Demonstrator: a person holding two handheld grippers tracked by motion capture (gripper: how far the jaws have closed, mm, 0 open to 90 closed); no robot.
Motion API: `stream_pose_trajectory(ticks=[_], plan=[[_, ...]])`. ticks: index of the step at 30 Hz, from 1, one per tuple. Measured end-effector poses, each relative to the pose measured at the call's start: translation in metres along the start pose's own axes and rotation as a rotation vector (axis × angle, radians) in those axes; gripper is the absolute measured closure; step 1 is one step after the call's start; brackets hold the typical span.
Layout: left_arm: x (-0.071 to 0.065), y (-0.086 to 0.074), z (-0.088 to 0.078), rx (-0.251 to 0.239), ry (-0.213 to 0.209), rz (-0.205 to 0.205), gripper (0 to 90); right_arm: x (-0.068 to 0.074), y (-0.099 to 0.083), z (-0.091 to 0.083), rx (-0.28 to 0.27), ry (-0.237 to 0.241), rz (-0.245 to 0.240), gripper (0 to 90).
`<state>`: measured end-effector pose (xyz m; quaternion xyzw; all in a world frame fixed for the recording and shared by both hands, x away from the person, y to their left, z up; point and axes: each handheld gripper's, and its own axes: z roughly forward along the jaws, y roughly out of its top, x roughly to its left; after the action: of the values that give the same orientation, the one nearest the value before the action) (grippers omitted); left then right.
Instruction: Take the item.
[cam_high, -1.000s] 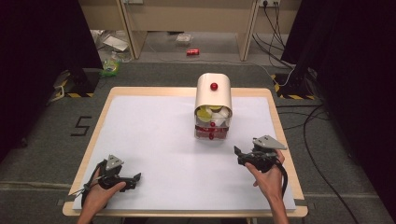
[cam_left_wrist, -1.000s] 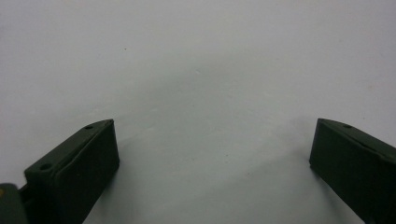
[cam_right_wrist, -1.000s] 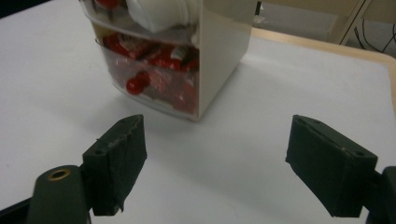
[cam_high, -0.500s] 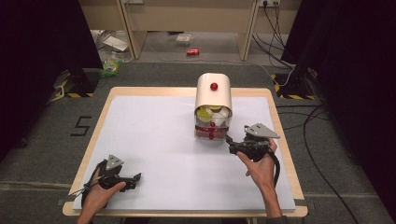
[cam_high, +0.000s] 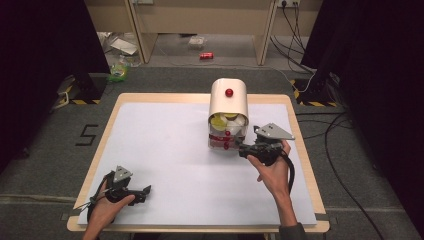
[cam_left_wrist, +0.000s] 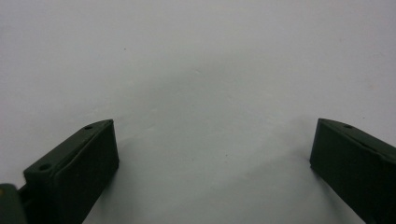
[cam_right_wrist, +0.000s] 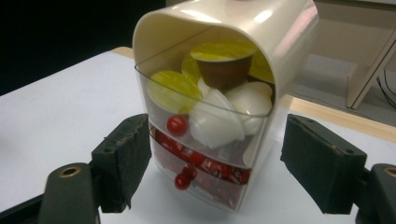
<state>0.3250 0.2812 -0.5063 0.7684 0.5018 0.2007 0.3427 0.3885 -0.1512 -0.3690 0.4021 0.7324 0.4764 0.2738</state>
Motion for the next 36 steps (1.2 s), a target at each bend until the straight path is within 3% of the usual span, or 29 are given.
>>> stream_pose_trajectory(ticks=[11,21,29,36], plan=[[0.000,0.000,0.000,-0.001,-0.001,0.000,0.3,0.016,0.016,0.017,-0.036,0.044,-0.036,25.8],[0.000,0.000,0.000,-0.002,-0.002,-0.001,0.3,0.014,0.018,0.036,-0.034,0.039,-0.043,25.4],[0.000,0.000,0.000,-0.002,-0.001,0.001,0.3,0.014,0.012,0.051,0.011,0.040,-0.057,24.5],[0.000,0.000,0.000,0.000,-0.001,0.002,0.3,0.022,0.014,0.049,0.045,0.034,-0.109,23.8]])
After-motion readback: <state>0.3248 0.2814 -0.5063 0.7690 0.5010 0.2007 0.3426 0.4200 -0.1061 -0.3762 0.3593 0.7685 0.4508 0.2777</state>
